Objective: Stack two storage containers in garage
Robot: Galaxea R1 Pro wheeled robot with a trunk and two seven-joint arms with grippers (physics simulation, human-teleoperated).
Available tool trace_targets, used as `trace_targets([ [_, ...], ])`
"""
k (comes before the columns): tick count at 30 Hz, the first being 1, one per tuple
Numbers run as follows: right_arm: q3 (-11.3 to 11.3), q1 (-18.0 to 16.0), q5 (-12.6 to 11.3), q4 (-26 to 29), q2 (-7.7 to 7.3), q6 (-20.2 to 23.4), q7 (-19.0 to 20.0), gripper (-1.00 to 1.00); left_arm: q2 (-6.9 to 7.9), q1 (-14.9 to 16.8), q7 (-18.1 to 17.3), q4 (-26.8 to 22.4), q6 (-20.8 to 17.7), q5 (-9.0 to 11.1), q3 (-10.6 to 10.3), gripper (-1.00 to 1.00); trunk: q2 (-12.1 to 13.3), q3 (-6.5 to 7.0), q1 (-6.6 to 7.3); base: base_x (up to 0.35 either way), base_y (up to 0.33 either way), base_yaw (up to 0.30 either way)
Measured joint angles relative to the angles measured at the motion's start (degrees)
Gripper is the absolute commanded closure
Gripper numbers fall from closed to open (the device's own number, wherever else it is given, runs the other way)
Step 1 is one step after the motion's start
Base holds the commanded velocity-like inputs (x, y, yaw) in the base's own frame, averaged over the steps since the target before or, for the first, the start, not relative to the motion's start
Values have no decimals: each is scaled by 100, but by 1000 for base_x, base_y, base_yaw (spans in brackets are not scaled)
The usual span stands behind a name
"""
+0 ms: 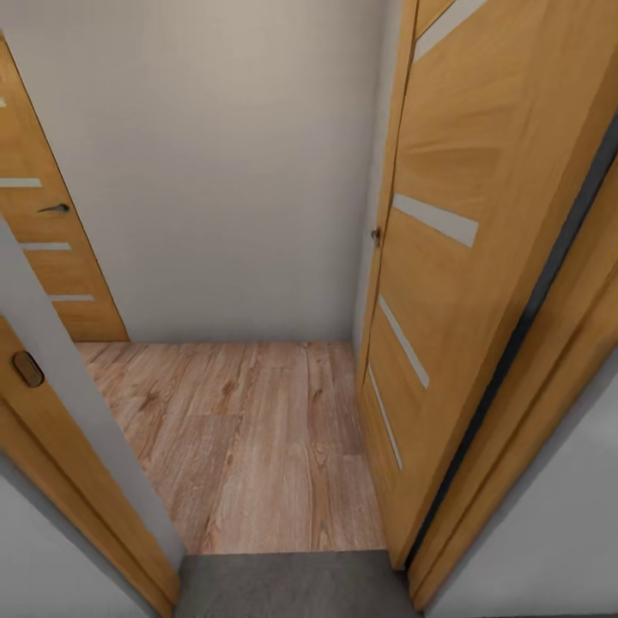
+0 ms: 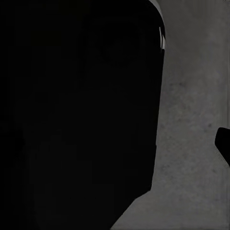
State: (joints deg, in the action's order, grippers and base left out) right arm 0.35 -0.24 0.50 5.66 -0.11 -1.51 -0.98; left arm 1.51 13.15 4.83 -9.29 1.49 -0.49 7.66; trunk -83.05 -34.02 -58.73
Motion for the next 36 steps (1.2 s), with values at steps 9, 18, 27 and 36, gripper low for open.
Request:
trace_targets([
  [9, -3, 0, -3, 0, 12, -6, -2, -100, 16, -92, -4, -6, 2, -2, 4, -100, 0, -6, 0, 0, 0, 22],
  [18, -17, 0, -10, -1, -3, -4, -5, -100, 3, -104, -4, -7, 2, 1, 1, -100, 0, -6, 0, 0, 0, 1],
  [27, -19, 0, -10, 0, -13, -8, -6, -100, 4, -105, -4, -7, 2, 1, 2, -100, 0, -6, 0, 0, 0, 0],
  [36, -19, 0, -10, 0, -8, -9, -6, -100, 4, -105, -4, -7, 2, 1, 1, -100, 0, -6, 0, 0, 0, 0],
])
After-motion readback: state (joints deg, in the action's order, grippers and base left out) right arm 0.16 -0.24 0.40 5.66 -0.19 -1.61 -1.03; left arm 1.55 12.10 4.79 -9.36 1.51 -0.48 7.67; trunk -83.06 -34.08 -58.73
